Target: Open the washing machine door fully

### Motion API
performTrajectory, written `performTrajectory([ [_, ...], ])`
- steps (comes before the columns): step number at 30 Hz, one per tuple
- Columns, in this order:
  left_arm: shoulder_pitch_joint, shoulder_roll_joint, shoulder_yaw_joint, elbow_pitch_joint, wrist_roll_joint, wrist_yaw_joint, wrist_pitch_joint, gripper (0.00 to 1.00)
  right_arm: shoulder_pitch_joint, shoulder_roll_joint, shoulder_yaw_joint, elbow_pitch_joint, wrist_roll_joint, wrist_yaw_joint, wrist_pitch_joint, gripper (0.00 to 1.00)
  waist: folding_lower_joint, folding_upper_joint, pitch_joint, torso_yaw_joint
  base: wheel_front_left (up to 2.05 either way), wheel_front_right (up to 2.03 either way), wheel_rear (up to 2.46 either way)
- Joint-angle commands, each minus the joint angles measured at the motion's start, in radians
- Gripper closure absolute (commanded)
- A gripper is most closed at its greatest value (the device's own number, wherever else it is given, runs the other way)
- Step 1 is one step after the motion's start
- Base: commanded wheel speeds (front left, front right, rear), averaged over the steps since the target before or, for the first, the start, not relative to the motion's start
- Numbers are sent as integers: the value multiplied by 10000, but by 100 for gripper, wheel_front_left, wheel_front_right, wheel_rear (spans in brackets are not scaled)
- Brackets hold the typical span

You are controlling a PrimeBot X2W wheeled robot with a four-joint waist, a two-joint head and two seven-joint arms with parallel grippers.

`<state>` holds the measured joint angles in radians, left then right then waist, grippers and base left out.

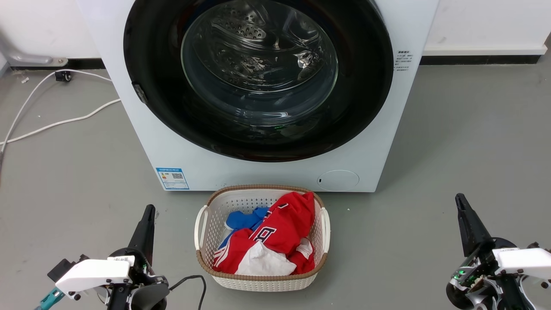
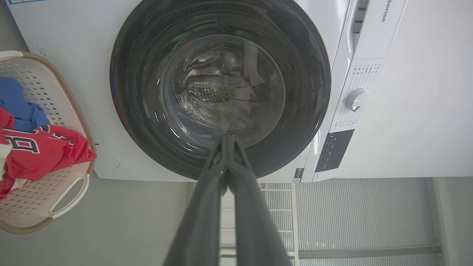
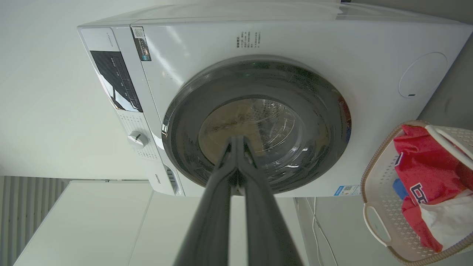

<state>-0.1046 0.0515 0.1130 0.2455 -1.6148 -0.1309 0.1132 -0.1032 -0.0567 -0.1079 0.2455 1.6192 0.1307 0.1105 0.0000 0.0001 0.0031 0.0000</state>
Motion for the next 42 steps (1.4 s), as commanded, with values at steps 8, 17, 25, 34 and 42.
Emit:
performTrajectory([
  [8,-90,-15,32,8,28,-33,38,100,-118,42,-22,15,-49,0,29,100,0,-1,0,0,0,0,0],
  [17,-90,-16,34,8,30,-33,41,100,-119,46,-28,15,-58,0,36,100,0,-1,0,0,0,0,0],
  [25,23,-8,-1,39,1,2,9,0,22,13,-11,39,-12,0,15,0,0,-1,0,0,0,0,0],
  [34,369,-42,-116,-10,269,4,-310,0,406,39,34,121,-312,-5,-303,0,0,-1,9,-2,0,0,0],
  [42,386,-37,-100,-442,1553,111,-697,0,497,41,-103,-195,-1678,-4,-688,0,0,-1,40,3,0,0,0],
])
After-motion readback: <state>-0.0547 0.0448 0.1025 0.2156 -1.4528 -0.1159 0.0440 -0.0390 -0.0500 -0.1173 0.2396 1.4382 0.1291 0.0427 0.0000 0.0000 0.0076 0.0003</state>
